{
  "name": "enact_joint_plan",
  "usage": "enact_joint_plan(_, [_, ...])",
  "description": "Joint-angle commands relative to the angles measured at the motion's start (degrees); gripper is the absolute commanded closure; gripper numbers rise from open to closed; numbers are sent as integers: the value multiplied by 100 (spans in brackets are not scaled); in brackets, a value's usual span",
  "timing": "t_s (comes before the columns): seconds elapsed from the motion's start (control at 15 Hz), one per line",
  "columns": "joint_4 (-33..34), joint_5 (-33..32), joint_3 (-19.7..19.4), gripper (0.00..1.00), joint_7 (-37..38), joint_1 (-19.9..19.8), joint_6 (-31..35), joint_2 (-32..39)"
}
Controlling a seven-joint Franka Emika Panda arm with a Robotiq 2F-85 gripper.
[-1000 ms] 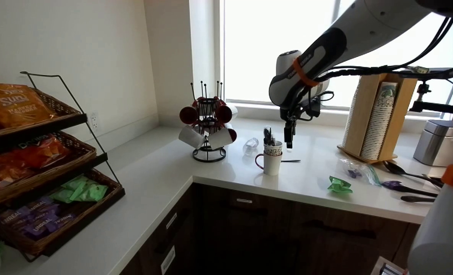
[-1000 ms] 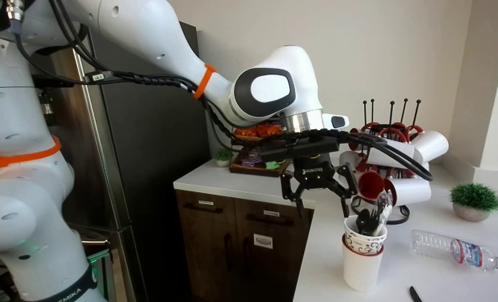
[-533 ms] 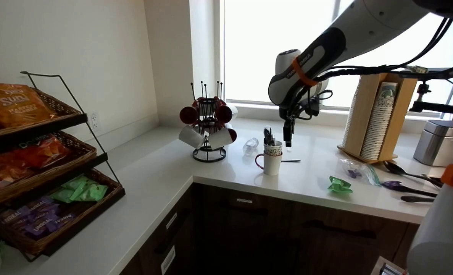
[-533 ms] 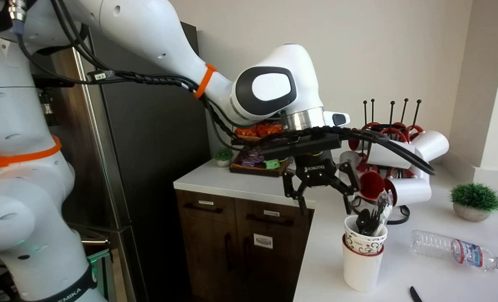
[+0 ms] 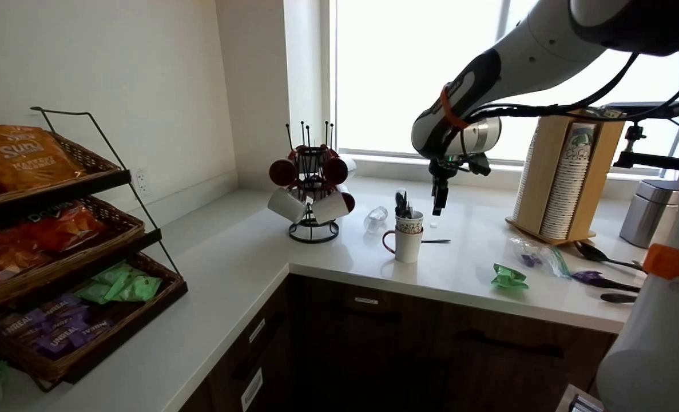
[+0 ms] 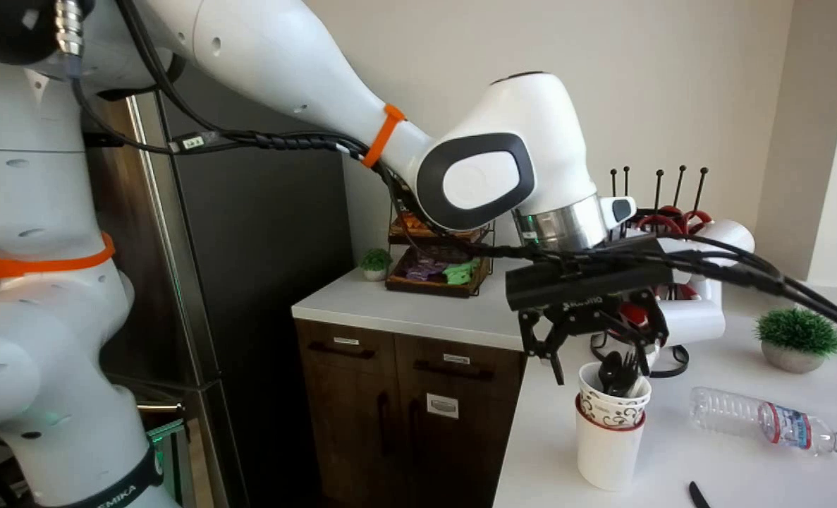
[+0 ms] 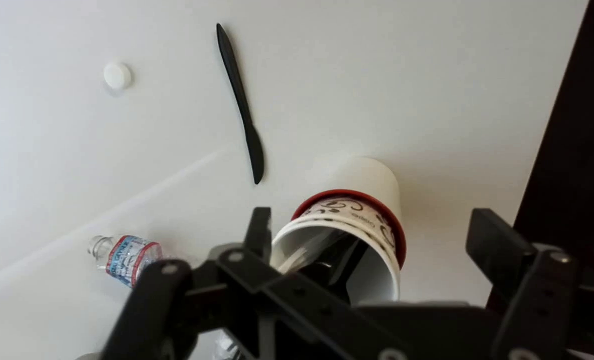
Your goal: Put the pen inside the cup
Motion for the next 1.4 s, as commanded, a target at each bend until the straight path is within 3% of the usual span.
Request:
enact_joint_plan(0.0, [657,1165,199,0,-1371,-480,-149,742])
enact_joint_plan(0.53, [1684,1641,773,0,-2698,-1318,-155,1979])
enact_joint_plan(0.8, [2192,1189,631,0,-2153,-1266,29,2634])
enact_joint_plan(0.87, [1822,1309,775,0,-2328,-1338,-22,2251])
enact_joint_plan(1.33, [2253,1255,790,0,-2166,-1404,-117,2653])
